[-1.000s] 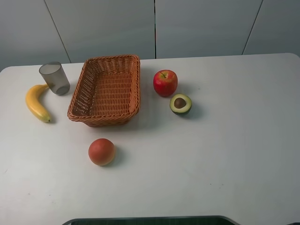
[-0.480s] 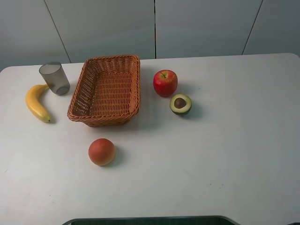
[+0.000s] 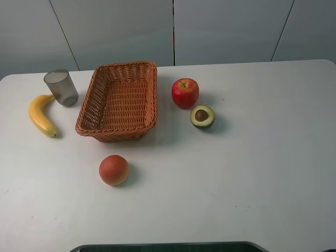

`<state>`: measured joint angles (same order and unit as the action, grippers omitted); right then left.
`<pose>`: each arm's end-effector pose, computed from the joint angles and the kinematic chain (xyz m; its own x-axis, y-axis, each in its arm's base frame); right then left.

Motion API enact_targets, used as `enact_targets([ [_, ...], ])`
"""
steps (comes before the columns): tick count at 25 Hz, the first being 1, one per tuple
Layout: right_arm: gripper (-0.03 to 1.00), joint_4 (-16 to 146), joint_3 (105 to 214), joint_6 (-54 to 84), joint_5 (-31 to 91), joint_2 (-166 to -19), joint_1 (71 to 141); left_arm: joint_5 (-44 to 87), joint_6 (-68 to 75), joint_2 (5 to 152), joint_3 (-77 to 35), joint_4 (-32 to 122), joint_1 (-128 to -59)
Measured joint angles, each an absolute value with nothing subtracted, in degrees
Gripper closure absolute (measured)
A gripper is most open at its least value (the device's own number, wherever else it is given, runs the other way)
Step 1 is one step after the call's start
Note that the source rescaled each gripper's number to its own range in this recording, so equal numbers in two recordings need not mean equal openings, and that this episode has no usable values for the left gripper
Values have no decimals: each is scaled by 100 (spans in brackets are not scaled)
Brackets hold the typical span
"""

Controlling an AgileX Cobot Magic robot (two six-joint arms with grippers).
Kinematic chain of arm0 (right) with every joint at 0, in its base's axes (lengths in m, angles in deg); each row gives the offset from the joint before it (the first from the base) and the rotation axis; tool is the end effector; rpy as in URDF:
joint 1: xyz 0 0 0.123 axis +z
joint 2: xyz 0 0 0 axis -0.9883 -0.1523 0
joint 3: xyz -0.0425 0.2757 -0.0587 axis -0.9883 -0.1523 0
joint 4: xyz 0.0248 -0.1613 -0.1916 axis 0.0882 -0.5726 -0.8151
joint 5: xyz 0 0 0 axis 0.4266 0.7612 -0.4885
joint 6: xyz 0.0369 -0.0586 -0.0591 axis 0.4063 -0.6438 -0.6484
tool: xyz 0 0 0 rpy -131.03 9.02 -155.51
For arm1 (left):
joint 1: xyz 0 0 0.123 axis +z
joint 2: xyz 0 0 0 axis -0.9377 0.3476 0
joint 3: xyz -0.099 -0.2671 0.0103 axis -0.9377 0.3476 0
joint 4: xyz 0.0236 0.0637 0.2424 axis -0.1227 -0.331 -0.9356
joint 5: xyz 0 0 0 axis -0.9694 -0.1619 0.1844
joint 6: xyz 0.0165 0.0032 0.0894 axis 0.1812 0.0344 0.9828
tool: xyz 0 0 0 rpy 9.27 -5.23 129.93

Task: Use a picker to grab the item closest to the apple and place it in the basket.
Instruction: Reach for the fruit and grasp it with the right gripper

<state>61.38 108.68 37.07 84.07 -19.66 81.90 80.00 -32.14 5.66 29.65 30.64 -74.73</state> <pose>-0.0083 0.0054 0.2780 -0.4777 0.0056 -0.8785 -0.0593 0.9975 0.0386 -0.0068 0.0018 0.2766 -0.4745 0.0264 -0.8798 0.0694 0.9976 -0.0075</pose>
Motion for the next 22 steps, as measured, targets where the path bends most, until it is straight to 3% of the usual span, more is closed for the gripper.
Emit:
enact_targets([
  [10, -3, 6101, 10935, 4053, 8353, -2424, 8190, 8000, -3214, 566, 2965, 3064, -7473],
  [16, -3, 5917, 11685, 3982, 8222, -4596, 8190, 8000, -3214, 566, 2965, 3064, -7473],
  [22, -3, 5797, 12435, 3754, 8137, -6939, 8863, 8000, -3214, 566, 2965, 3064, -7473],
])
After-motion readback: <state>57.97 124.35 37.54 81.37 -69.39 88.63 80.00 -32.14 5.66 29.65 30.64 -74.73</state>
